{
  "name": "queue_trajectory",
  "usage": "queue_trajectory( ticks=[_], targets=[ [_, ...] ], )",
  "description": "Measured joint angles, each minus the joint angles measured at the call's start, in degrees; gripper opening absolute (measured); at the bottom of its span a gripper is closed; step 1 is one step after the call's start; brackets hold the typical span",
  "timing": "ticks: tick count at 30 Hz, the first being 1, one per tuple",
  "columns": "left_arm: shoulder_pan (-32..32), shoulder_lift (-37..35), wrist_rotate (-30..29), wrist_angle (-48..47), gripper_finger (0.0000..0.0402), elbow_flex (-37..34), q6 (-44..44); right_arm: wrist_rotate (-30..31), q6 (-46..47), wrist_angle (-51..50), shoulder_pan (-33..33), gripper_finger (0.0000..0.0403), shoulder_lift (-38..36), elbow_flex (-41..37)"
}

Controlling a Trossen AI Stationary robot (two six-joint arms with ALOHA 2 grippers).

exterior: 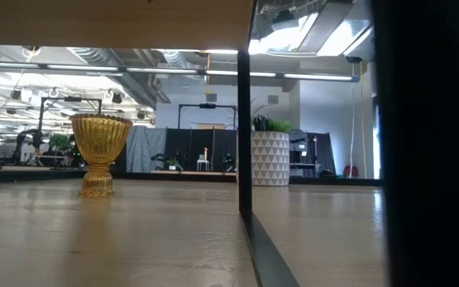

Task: Pick & Place candle stick holders
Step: Put the pink glass on the shelf

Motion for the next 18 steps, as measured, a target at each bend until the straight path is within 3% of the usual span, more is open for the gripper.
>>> queue_trajectory(
  ticks=[4, 7, 15, 18],
  targets=[
    [-7.3, -1.0, -11.6, 0.0, 0.0016, 0.0, 3.9, 0.1, 1.8, 0.1, -3.0, 0.011, 0.7, 0.0],
    [-13.2, -1.0, -16.8, 0.0, 0.0016, 0.0, 0.9, -5.8, 1.9, 0.9, -6.6, 0.011, 1.8, 0.0],
    [-20.9, -1.5, -16.5, -0.2, 0.0016, -5.4, -20.4, -23.9, -0.1, 5.3, -11.9, 0.0111, 6.5, 0.0],
    [-24.1, -1.8, -17.0, 0.1, 0.0016, -6.0, -21.5, -26.8, -0.4, 6.4, -11.7, 0.0111, 7.3, -0.1]
  ],
)
